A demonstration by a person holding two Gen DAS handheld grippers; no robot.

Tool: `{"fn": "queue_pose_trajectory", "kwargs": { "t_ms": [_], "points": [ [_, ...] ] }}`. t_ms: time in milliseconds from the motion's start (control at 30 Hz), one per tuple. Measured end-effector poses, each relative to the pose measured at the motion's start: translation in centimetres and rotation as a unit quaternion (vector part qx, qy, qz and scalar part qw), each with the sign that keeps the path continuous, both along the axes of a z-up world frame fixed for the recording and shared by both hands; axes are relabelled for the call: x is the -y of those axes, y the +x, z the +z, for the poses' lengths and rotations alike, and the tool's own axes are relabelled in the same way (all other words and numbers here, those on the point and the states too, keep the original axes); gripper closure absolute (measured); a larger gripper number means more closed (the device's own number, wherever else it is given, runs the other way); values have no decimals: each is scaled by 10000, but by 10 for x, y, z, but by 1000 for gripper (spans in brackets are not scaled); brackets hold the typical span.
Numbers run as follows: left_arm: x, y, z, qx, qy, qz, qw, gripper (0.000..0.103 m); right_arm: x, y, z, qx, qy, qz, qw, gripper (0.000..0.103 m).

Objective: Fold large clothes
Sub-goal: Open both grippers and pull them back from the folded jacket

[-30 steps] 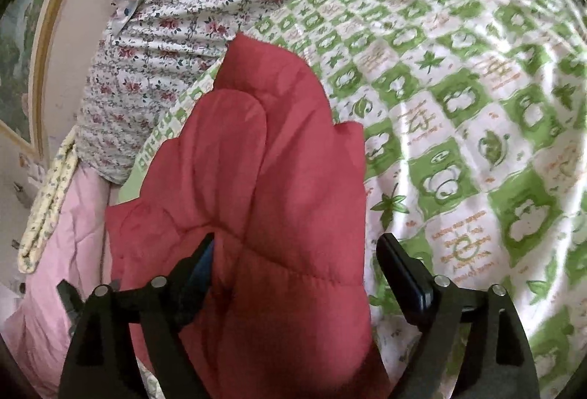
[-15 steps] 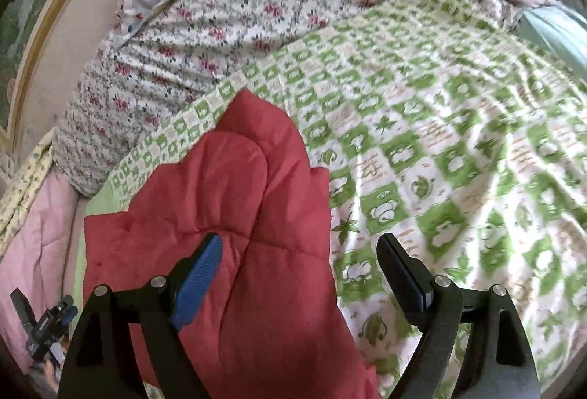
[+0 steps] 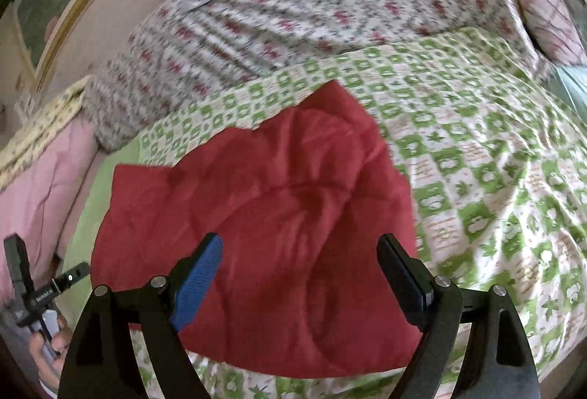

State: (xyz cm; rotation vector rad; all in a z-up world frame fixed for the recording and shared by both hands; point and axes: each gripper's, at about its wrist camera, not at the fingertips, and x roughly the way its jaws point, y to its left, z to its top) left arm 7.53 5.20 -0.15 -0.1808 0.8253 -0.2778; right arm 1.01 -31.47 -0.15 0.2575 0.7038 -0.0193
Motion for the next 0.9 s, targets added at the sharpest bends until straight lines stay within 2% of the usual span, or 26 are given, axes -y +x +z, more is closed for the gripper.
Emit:
{"fn": "queue_pose_trajectory", "kwargs": {
  "t_ms": [267, 500, 900],
  "points": [
    [26, -9, -5, -38, 102, -348, 9993, 20, -34, 3, -6, -98, -275, 416, 9987, 15],
    [30, -9, -6, -70, 106, -376, 9992, 20, -48, 6, -15, -202, -467, 587, 9970, 15],
    [44, -2, -11, -59, 429, -518, 9977, 20, -68, 16, -25, -332, -751, 811, 9933, 15]
  ]
}}
